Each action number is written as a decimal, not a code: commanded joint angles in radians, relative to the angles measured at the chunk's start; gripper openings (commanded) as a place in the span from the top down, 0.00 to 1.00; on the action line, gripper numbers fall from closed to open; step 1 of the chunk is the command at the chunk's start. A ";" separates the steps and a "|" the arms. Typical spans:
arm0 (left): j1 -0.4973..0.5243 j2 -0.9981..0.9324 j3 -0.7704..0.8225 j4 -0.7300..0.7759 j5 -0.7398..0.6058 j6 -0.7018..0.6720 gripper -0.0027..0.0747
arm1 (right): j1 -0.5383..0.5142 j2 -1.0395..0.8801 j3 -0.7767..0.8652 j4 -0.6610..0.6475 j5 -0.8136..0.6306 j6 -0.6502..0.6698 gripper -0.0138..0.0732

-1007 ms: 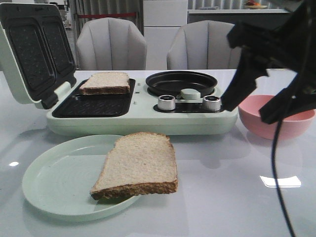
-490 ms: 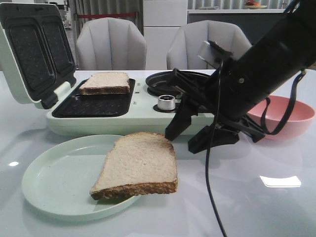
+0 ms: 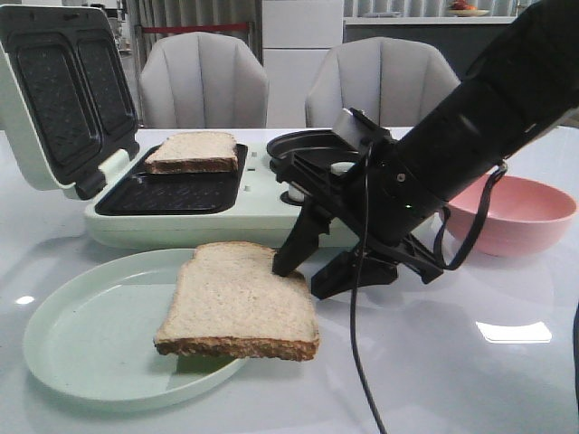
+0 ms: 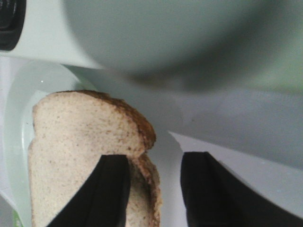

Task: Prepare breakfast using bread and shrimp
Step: 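Reach the right gripper down and grasp the remaining bread slice edge, then lift the bread slice and lay it onto the first slice, then open the right gripper and withdraw it upward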

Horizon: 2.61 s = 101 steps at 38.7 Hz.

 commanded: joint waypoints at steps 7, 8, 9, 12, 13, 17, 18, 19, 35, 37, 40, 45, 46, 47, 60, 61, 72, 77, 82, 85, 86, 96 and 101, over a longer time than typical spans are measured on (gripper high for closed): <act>-0.007 0.010 -0.027 -0.009 -0.084 -0.010 0.26 | 0.002 -0.040 -0.028 0.149 0.096 -0.122 0.40; -0.007 0.010 -0.027 -0.009 -0.084 -0.010 0.26 | 0.002 -0.040 -0.028 0.165 0.109 -0.138 0.40; -0.007 0.010 -0.027 -0.009 -0.084 -0.010 0.26 | 0.002 -0.040 -0.028 0.180 0.120 -0.153 0.40; -0.007 0.010 -0.027 -0.009 -0.084 -0.010 0.26 | 0.002 -0.040 -0.028 0.221 0.150 -0.190 0.40; -0.007 0.010 -0.027 -0.009 -0.084 -0.010 0.26 | 0.002 -0.040 -0.028 0.231 0.161 -0.198 0.40; -0.007 0.010 -0.027 -0.009 -0.084 -0.010 0.26 | 0.002 -0.040 -0.028 0.246 0.168 -0.219 0.40; -0.007 0.010 -0.027 -0.009 -0.084 -0.010 0.26 | 0.002 -0.040 -0.028 0.246 0.167 -0.221 0.40; -0.007 0.010 -0.027 -0.009 -0.084 -0.010 0.26 | 0.002 -0.040 -0.028 0.246 0.166 -0.222 0.41; -0.007 0.010 -0.027 -0.009 -0.084 -0.010 0.26 | 0.002 -0.045 -0.036 0.247 0.128 -0.235 0.69; -0.007 0.010 -0.027 -0.009 -0.084 -0.010 0.26 | 0.002 -0.055 -0.042 0.250 0.128 -0.239 0.69; -0.007 0.010 -0.027 -0.009 -0.084 -0.010 0.26 | 0.002 -0.078 -0.051 0.262 0.128 -0.248 0.69; -0.007 0.010 -0.027 -0.009 -0.084 -0.010 0.26 | 0.002 -0.124 -0.093 0.282 0.146 -0.262 0.69; -0.007 0.010 -0.027 -0.009 -0.084 -0.010 0.26 | 0.002 -0.129 -0.108 0.289 0.152 -0.262 0.69; -0.007 0.010 -0.027 -0.009 -0.084 -0.010 0.26 | 0.002 -0.131 -0.121 0.296 0.161 -0.262 0.69; -0.007 0.010 -0.027 -0.009 -0.084 -0.010 0.26 | 0.009 -0.075 -0.341 0.401 0.077 -0.262 0.69; -0.007 0.010 -0.027 -0.009 -0.084 -0.010 0.26 | 0.011 -0.067 -0.357 0.401 0.065 -0.262 0.69; -0.007 0.010 -0.027 -0.009 -0.084 -0.010 0.26 | 0.012 0.093 -0.520 0.408 0.045 -0.262 0.69; -0.007 0.010 -0.027 -0.009 -0.084 -0.010 0.26 | 0.012 0.167 -0.592 0.408 0.071 -0.262 0.69; -0.007 0.010 -0.027 -0.009 -0.084 -0.010 0.26 | 0.012 0.216 -0.635 0.407 0.090 -0.262 0.69; -0.007 0.010 -0.027 -0.009 -0.084 -0.010 0.26 | 0.012 0.227 -0.638 0.404 0.074 -0.263 0.69; -0.007 0.010 -0.027 -0.009 -0.084 -0.010 0.26 | 0.012 0.228 -0.638 0.399 0.066 -0.267 0.68; -0.007 0.010 -0.027 -0.009 -0.084 -0.010 0.26 | 0.012 0.230 -0.638 0.380 0.010 -0.306 0.33; -0.007 0.010 -0.027 -0.009 -0.084 -0.010 0.26 | 0.011 0.214 -0.638 0.379 0.005 -0.311 0.27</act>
